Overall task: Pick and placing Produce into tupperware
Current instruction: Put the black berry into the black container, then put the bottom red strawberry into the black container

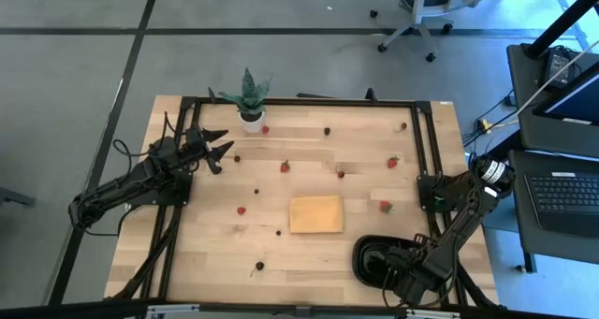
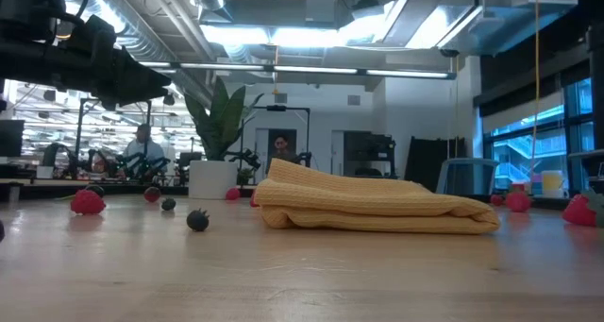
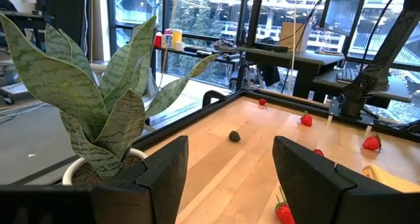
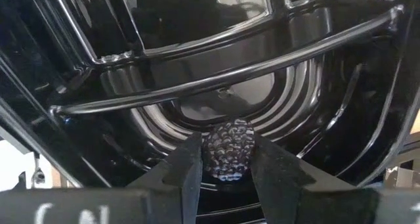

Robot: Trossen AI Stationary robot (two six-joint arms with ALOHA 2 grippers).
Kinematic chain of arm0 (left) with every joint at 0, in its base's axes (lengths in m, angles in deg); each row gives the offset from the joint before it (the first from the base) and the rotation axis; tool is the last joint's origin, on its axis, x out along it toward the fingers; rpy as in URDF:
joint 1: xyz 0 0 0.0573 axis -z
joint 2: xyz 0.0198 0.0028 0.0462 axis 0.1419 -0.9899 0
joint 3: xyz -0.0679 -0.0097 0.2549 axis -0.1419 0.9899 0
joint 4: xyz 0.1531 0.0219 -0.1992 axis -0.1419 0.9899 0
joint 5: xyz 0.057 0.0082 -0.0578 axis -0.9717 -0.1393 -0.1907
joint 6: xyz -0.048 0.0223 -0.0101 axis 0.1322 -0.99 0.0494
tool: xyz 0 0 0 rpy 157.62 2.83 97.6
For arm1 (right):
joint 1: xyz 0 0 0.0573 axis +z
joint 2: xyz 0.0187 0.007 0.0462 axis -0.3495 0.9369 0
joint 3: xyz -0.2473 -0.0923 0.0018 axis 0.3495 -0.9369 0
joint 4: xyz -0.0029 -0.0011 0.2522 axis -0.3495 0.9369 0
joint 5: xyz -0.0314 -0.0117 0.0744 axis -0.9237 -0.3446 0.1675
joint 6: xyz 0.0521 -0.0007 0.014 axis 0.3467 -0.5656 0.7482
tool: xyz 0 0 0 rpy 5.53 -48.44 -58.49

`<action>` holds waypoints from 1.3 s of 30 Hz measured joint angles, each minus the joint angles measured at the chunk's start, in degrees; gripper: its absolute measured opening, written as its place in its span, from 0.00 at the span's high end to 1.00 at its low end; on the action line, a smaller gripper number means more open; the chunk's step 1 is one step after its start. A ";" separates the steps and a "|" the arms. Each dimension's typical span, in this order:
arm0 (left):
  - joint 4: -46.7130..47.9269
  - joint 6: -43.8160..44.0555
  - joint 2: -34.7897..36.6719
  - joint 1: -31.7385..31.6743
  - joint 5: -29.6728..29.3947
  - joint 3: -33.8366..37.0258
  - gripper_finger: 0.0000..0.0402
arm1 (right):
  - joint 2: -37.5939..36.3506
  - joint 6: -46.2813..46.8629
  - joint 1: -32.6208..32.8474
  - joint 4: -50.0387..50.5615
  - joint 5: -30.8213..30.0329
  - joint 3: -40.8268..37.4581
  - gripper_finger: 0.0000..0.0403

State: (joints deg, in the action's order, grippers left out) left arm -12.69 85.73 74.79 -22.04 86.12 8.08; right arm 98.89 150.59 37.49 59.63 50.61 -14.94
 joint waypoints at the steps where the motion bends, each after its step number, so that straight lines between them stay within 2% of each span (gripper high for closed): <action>1: 0.00 0.01 0.00 0.01 0.00 0.01 0.46 | 0.00 -0.01 0.00 0.00 0.00 0.00 0.69; 8: 0.00 0.00 0.00 0.02 0.00 0.01 0.46 | -0.02 -0.03 0.00 -0.02 0.00 0.00 0.68; 20: 0.00 0.01 -0.01 0.01 -0.01 0.00 0.46 | -0.06 -0.17 -0.04 1.27 0.23 0.05 0.53; 25: 0.00 0.01 -0.01 0.02 0.00 0.00 0.46 | -1.10 2.22 -0.49 10.05 -0.21 2.32 0.52; 31: 0.00 -0.01 0.00 0.00 0.00 -0.01 0.46 | -5.07 3.02 -2.96 23.06 -9.20 7.17 0.52; 34: 0.00 -0.16 0.00 0.00 0.00 0.01 0.46 | -8.10 2.99 -6.21 26.79 -12.43 7.63 0.52; 39: 0.00 -0.16 -0.02 0.00 0.00 0.01 0.46 | -12.87 0.75 -13.58 29.96 -12.94 5.27 0.52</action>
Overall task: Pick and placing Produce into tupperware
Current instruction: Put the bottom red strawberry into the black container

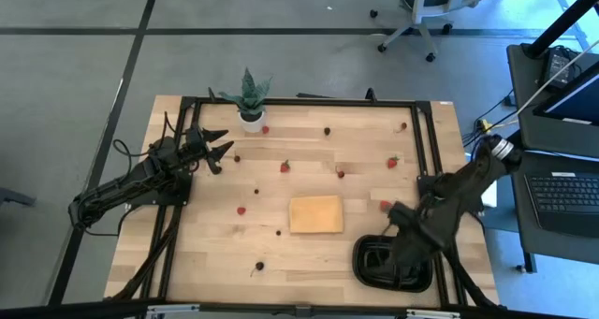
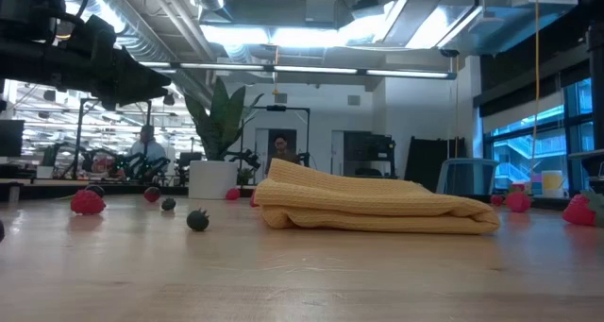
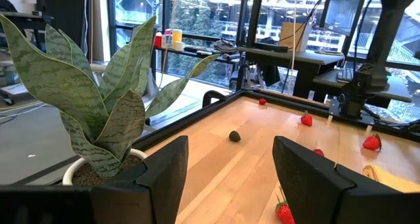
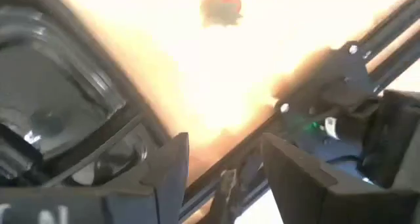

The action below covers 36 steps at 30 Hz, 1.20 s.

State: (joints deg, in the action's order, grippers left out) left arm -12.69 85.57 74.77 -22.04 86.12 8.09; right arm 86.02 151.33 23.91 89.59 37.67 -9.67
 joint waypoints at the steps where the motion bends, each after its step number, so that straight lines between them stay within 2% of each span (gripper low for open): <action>1: 0.00 0.00 0.02 0.00 -0.02 -0.02 0.46 | -0.93 -2.04 -1.48 -0.45 0.00 -0.77 0.52; 9: 0.00 0.00 0.02 0.00 0.00 0.00 0.46 | -5.03 -17.68 -14.52 -7.13 0.04 -7.73 0.52; 15: 0.00 0.00 0.02 -0.02 -0.02 0.00 0.46 | -4.99 -21.80 -20.51 -11.93 0.00 -13.67 0.52; 19: 0.00 0.00 0.02 -0.02 -0.02 -0.02 0.46 | -4.99 -22.78 -21.88 -14.71 0.00 -16.85 0.52; 26: 0.00 -0.02 0.00 -0.02 -0.04 0.00 0.46 | -4.99 -28.69 -21.87 -28.96 0.02 -23.47 0.52; 36: 0.00 -0.02 0.00 -0.02 -0.04 -0.02 0.46 | -4.99 -27.76 -21.87 -32.61 0.03 -27.04 0.52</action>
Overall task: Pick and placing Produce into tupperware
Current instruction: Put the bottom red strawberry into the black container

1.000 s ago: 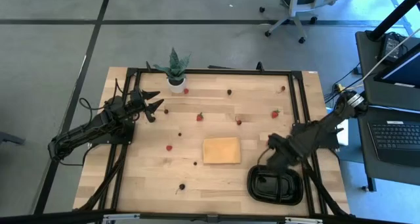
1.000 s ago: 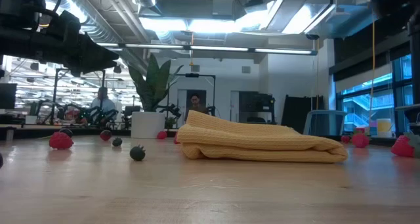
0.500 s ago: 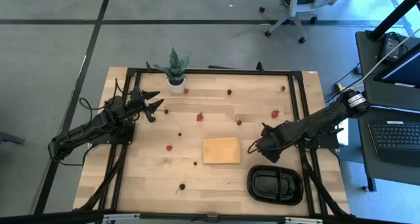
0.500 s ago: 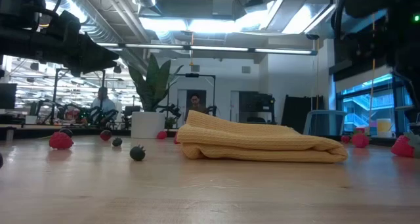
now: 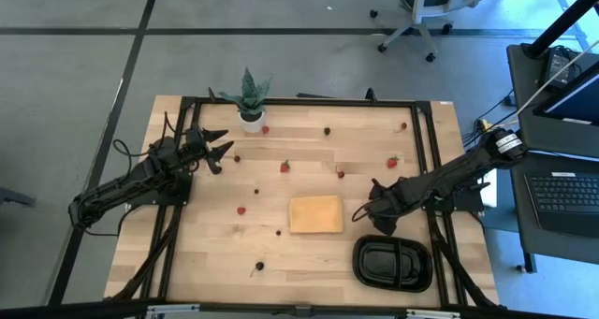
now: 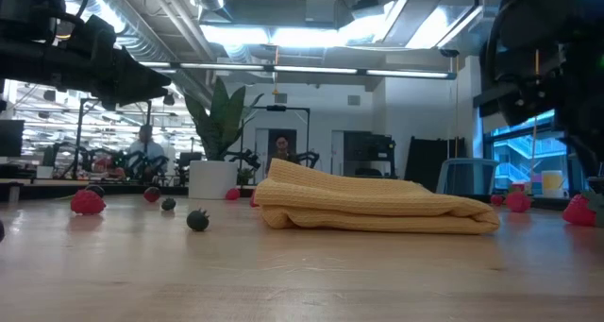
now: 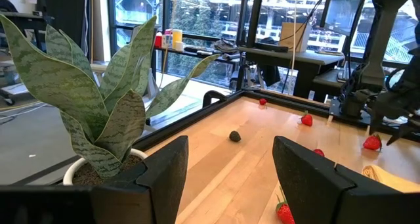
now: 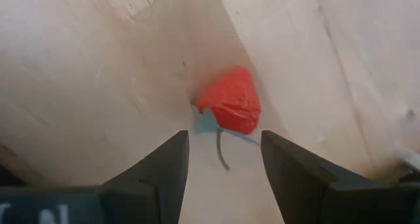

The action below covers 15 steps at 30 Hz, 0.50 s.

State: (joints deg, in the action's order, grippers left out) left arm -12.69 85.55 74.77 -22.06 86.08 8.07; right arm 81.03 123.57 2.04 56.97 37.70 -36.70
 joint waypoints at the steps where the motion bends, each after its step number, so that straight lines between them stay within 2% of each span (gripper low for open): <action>1: 0.00 0.00 0.01 0.00 0.00 0.00 0.46 | 0.00 0.05 0.00 -0.96 -0.01 -0.69 0.52; 7: 0.00 -0.02 0.00 -0.02 0.00 0.01 0.46 | 0.02 0.12 0.00 -3.64 0.64 -2.96 0.59; 15: 0.00 -0.02 0.02 0.00 0.00 0.00 0.46 | 0.02 -0.19 0.00 -3.64 1.16 -3.00 0.81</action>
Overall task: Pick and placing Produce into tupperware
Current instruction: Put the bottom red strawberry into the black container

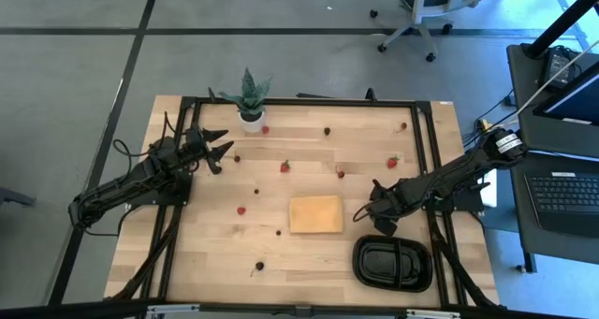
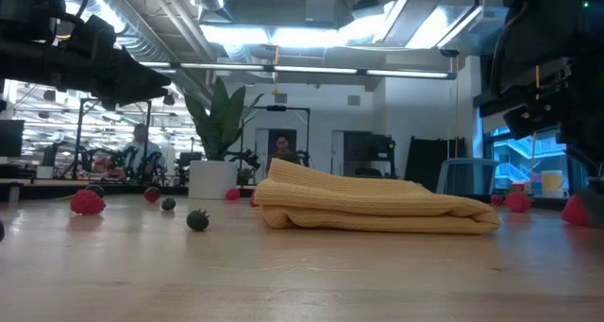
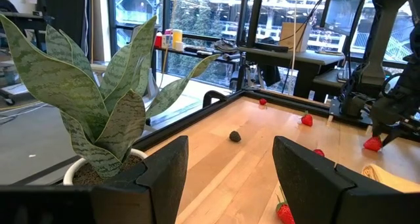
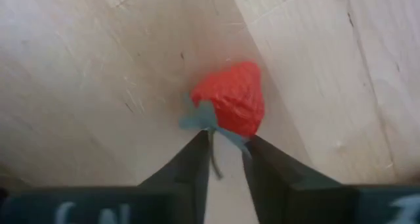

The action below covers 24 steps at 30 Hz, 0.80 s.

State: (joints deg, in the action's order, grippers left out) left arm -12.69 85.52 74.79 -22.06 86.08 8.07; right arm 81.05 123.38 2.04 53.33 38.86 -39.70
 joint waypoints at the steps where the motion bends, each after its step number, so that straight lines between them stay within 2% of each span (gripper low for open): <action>1: 0.00 0.00 -0.02 -0.02 0.00 0.02 0.46 | 0.00 -0.09 0.00 0.00 -0.01 0.00 0.84; 5: 0.00 0.00 -0.01 -0.01 0.00 0.01 0.46 | 0.00 -0.94 0.00 0.02 -0.01 0.00 0.95; 7: 0.00 0.00 0.00 -0.02 0.00 0.02 0.46 | 0.00 -1.63 0.00 0.02 -0.01 0.00 0.98; 19: 0.00 -0.02 0.00 -0.02 0.00 0.01 0.46 | 0.00 -3.34 0.00 0.43 -1.21 0.01 0.99; 24: 0.00 -0.02 0.00 -0.02 0.00 0.01 0.46 | 0.04 -3.23 0.00 6.12 -1.21 2.63 0.99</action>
State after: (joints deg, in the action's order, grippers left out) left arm -12.69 85.50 74.79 -22.08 86.08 8.08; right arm 81.10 120.15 2.04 59.46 37.65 -37.07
